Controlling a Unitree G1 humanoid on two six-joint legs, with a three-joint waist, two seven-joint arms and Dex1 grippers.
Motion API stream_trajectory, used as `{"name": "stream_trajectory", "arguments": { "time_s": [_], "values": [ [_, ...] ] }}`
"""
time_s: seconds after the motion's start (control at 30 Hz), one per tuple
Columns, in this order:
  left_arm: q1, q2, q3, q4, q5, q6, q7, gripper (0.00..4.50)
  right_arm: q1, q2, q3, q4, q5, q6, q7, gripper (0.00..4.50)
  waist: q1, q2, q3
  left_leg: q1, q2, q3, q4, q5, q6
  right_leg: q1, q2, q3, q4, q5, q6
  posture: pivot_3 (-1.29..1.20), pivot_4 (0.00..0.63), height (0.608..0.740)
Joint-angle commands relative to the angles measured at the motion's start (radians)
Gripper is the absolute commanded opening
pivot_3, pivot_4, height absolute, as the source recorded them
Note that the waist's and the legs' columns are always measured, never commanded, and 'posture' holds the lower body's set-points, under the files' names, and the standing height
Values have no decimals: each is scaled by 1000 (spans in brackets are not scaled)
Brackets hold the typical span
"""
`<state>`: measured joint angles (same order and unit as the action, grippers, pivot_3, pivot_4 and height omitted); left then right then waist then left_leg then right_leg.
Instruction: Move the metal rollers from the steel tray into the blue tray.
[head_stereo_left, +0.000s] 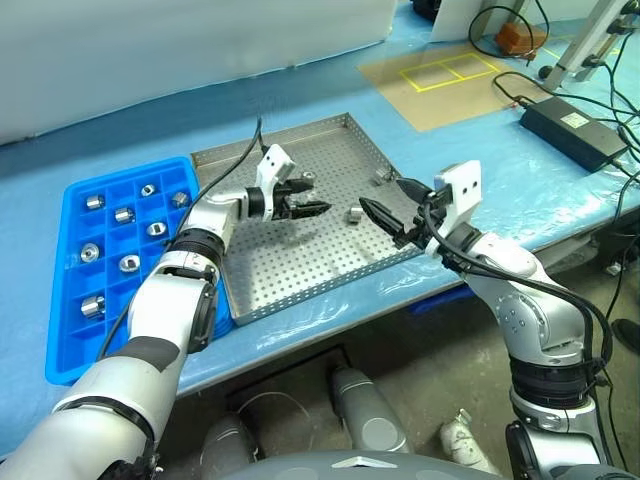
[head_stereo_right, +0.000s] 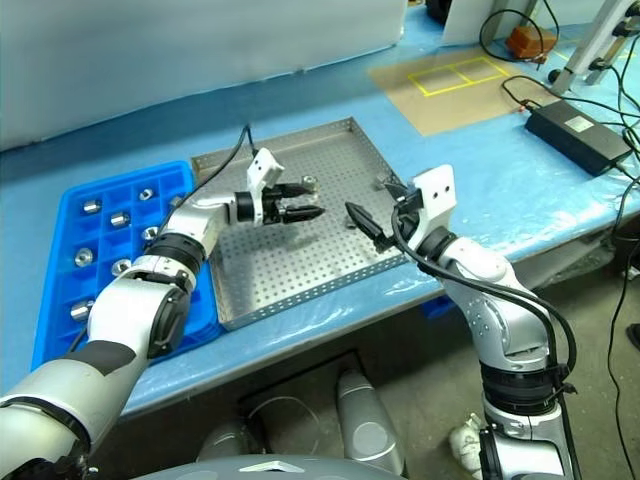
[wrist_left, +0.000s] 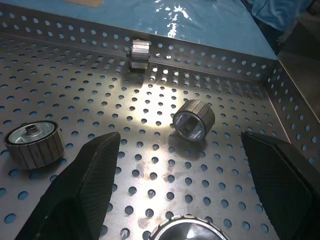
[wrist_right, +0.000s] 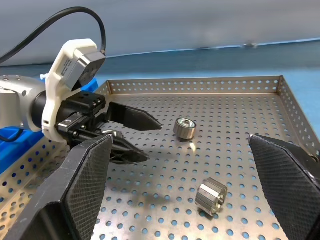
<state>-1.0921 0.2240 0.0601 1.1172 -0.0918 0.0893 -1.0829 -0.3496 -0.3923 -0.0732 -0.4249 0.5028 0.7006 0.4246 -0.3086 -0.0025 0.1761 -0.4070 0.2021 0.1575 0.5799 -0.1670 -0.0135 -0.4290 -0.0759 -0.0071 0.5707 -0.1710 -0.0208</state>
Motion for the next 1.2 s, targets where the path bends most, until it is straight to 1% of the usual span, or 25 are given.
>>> {"name": "stream_trajectory", "arguments": {
  "time_s": [0.03,0.13,0.27,0.43,0.57,0.7,0.8,0.93,1.07,1.2],
  "values": [
    [-50,2,54,-76,-81,95,-8,4076,-28,-8,5,8,-8,-33,19,4500,3,0,0,0,0,0,0,0,0,0,0,0,0,0,0,-675,150,740],
    [-86,8,103,-91,-155,247,-11,4076,-35,-16,28,31,-25,-43,39,4500,13,0,0,0,0,0,0,0,0,0,-1,0,0,0,0,-663,150,740],
    [-107,13,122,-126,-210,393,-35,4076,-35,-35,83,74,-85,-83,68,4500,28,0,0,1,0,0,0,0,0,0,0,0,0,0,0,-637,150,740],
    [-67,27,69,-236,-249,591,-135,4076,-53,-40,128,110,-128,-116,103,4500,35,0,0,0,0,0,0,0,0,0,-1,0,0,0,0,-625,150,740],
    [-39,24,47,-279,-271,710,-141,4076,-70,-50,196,145,-208,-176,129,4500,46,0,0,1,1,1,0,0,1,0,0,0,1,0,0,-619,150,740],
    [-62,13,49,-249,-283,793,-123,4076,-84,-48,219,175,-246,-213,142,4500,55,0,0,1,1,1,0,0,0,0,0,0,2,0,0,-617,150,740],
    [-118,-2,87,-167,-310,864,-91,4076,-88,-73,248,198,-305,-265,165,4500,64,0,0,1,1,1,0,0,0,1,0,0,2,0,-1,-621,150,740],
    [-163,-26,130,-78,-338,921,-67,4076,-103,-70,280,252,-371,-330,168,4500,74,0,0,1,1,1,0,0,0,1,-1,1,1,0,-1,-630,150,740],
    [-161,-66,109,-75,-333,934,-79,4076,-121,-35,280,317,-396,-362,152,4500,75,0,0,1,1,1,0,0,0,1,-1,1,1,0,0,-640,150,740],
    [-155,-74,88,-79,-326,954,-97,4076,-125,-22,267,318,-399,-377,162,4500,73,0,1,1,1,1,0,1,1,1,0,1,1,0,-1,-646,150,740]
  ]
}}
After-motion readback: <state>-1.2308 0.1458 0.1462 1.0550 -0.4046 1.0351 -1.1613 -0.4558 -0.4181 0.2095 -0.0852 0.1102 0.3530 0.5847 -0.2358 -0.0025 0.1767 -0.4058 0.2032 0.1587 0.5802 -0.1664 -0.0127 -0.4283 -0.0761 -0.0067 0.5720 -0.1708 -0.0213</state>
